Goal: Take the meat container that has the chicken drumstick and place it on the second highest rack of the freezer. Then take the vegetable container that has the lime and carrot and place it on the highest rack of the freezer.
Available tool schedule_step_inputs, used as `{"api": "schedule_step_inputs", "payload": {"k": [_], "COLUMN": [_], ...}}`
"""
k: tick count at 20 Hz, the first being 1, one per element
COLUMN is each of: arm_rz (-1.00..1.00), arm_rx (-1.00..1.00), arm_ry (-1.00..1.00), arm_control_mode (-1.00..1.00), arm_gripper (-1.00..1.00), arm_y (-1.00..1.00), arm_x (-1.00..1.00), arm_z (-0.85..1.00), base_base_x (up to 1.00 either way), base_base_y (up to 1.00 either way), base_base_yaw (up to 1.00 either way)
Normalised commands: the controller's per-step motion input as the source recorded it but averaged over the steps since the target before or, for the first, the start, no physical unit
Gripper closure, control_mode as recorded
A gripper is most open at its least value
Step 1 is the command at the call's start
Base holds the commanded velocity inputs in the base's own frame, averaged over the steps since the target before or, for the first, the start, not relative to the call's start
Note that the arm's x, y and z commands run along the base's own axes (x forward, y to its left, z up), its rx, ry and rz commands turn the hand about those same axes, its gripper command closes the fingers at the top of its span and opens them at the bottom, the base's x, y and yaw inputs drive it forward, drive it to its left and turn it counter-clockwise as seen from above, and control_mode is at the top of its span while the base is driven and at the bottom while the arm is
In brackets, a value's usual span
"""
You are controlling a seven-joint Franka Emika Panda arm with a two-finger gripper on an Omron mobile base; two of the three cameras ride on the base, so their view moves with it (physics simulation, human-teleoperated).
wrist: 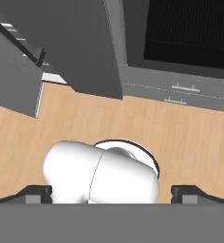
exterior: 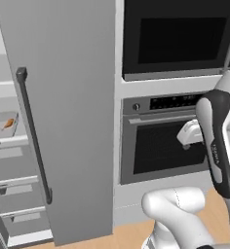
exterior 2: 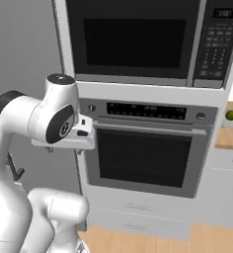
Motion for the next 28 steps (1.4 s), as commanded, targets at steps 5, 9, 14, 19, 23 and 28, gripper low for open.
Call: {"api": "schedule_step_inputs", "payload": {"k": [5, 9, 14, 19, 23, 28], "arm_rz": [0.00, 0.00, 0.00, 0.00, 0.00, 0.00], "arm_rx": [0.00, 0.00, 0.00, 0.00, 0.00, 0.00], "arm_ry": [0.00, 0.00, 0.00, 0.00, 0.00, 0.00], "arm_control_mode": [1.00, 1.00, 1.00, 1.00, 1.00, 1.00], "arm_gripper": [-1.00, -1.00, -1.00, -1.00, -1.00, -1.00], "arm_y": [0.00, 0.00, 0.00, 0.00, 0.00, 0.00], "arm_x": [0.00, 0.00, 0.00, 0.00, 0.00, 0.00], "arm_z": [0.00, 0.00, 0.00, 0.00, 0.00, 0.00], "base_base_x": [0.00, 0.00, 0.00, 0.02, 0.16, 0.57], "base_base_y": [-0.80, -0.96, -1.00, -1.00, -0.95, -0.64], "base_base_yaw": [0.00, 0.00, 0.00, 0.01, 0.03, 0.00]}}
